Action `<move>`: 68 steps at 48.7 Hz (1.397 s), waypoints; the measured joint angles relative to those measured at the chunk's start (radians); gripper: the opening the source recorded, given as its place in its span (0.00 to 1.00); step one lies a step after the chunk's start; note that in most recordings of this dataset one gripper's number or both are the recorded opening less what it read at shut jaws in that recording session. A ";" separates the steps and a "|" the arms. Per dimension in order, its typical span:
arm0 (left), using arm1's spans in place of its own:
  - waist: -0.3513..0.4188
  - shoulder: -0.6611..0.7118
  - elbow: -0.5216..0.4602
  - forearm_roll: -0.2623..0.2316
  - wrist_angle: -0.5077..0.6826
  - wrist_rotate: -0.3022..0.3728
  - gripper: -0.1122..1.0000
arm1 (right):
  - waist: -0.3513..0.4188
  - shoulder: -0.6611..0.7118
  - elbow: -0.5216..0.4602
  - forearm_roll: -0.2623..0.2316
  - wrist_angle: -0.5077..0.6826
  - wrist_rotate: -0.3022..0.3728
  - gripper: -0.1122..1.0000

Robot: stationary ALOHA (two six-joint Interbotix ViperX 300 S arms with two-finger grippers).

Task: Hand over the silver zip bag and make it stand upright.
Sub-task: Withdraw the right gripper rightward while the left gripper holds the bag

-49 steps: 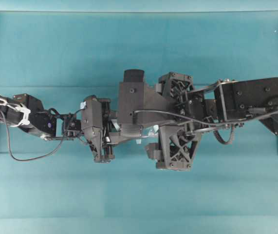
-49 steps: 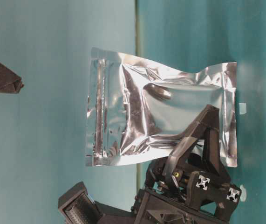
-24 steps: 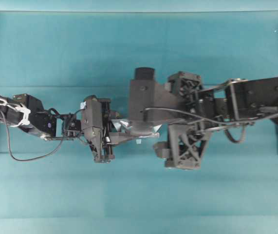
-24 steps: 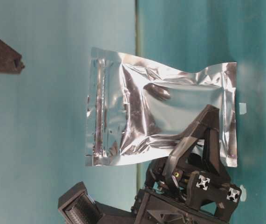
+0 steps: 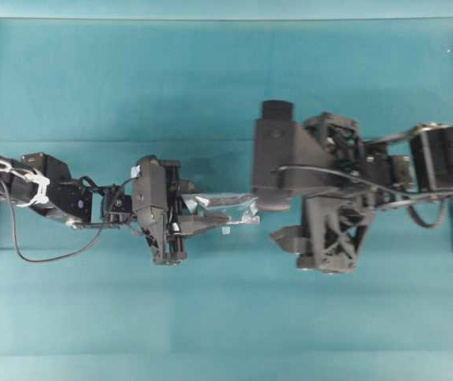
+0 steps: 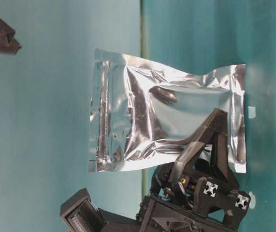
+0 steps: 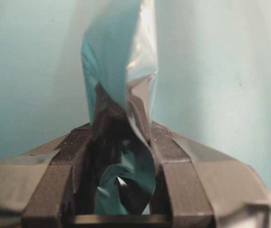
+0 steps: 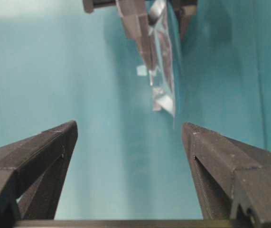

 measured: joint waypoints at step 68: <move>-0.002 0.000 0.000 0.000 0.000 -0.002 0.36 | -0.005 -0.055 0.072 0.000 -0.081 0.006 0.90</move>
